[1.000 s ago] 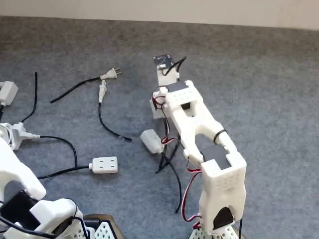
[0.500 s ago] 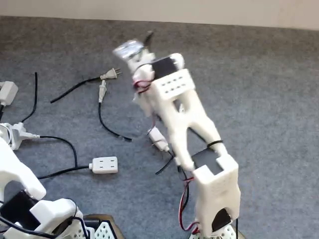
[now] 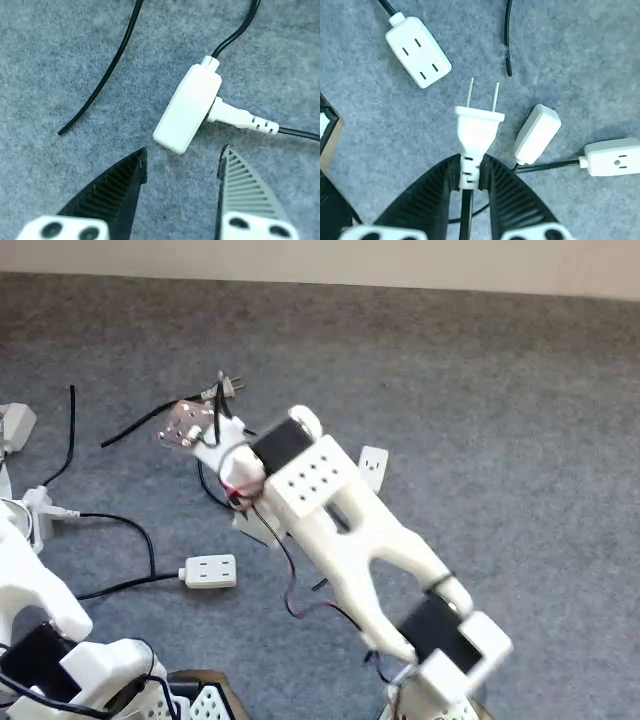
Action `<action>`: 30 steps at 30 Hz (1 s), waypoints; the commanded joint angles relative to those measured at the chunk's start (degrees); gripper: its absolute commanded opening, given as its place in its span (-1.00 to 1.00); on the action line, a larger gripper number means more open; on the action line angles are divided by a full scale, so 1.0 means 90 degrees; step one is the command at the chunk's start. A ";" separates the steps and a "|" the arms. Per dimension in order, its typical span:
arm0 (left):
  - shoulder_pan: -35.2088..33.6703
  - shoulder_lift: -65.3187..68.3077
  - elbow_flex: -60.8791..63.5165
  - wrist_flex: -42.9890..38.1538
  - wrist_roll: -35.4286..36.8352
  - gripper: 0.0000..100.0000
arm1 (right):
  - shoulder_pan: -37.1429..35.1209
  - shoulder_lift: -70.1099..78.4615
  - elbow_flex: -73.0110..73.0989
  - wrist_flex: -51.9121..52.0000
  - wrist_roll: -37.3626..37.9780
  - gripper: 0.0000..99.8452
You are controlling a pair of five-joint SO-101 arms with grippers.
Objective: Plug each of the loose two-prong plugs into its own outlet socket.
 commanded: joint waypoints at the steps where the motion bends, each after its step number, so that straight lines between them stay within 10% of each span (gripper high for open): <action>1: -0.0054 -0.0044 -0.0034 -0.0088 -0.0068 -0.52 | -0.0054 -0.1578 0.2681 -0.1451 0.0078 -0.99; 8: -0.0054 -0.0044 -0.0034 -0.0088 -0.0068 -0.52 | -0.0054 -0.2935 0.6969 -0.4137 0.0440 -0.99; 21: -0.0044 -0.0044 -0.0024 -0.0068 -0.0068 -0.52 | -0.0044 -0.2965 0.7409 -0.4303 0.0420 -0.96; 30: -0.0063 -0.0044 -0.0015 -0.0068 -0.0068 -0.52 | -0.0063 -0.2974 0.7389 -0.4274 0.0440 -0.34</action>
